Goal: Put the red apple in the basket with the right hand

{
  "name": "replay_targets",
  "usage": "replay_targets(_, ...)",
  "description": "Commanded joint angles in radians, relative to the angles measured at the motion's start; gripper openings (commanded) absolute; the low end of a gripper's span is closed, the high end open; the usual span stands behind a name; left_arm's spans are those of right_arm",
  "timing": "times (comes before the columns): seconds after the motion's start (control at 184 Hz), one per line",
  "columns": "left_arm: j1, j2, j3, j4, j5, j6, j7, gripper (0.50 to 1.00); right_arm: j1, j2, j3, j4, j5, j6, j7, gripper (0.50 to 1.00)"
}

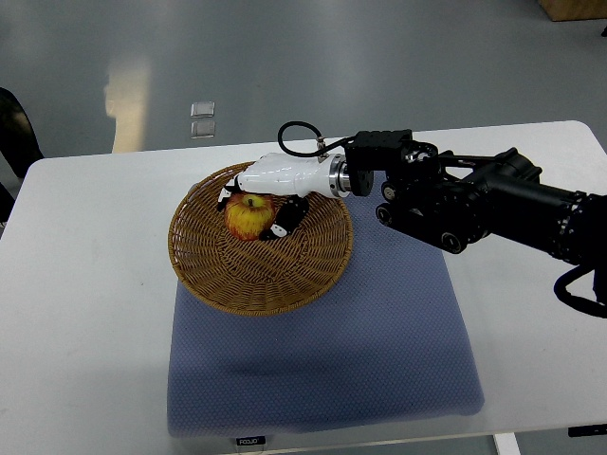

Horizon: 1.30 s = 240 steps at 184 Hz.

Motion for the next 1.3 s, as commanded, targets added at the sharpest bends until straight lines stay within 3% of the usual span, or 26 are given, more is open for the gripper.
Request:
replay_targets(0.0, 0.000, 0.000, 0.000, 0.001, 0.000, 0.000, 0.001, 1.000, -0.018, 0.002, -0.003, -0.006, 0.001, 0.000, 0.000, 0.744)
replay_targets(0.293, 0.000, 0.000, 0.000, 0.001, 0.000, 0.000, -0.001, 1.000, -0.046, 0.004, -0.004, -0.021, 0.000, -0.012, 0.000, 0.756)
replay_targets(0.542, 0.000, 0.000, 0.000, -0.001, 0.000, 0.000, 0.000, 1.000, -0.049, 0.004, 0.004, -0.026, 0.001, -0.016, 0.000, 0.850)
replay_targets(0.921, 0.000, 0.000, 0.000, -0.001, 0.000, 0.000, 0.001, 1.000, -0.046, 0.002, 0.010, -0.026, 0.009, -0.014, 0.002, 0.860)
replay_targets(1.035, 0.000, 0.000, 0.000, 0.001, 0.000, 0.000, -0.001, 1.000, -0.041, -0.009, 0.011, -0.026, 0.016, -0.014, 0.002, 0.899)
replay_targets(1.295, 0.000, 0.000, 0.000, -0.001, 0.000, 0.000, -0.001, 1.000, -0.047, -0.058, 0.014, -0.026, 0.023, -0.017, 0.009, 0.913)
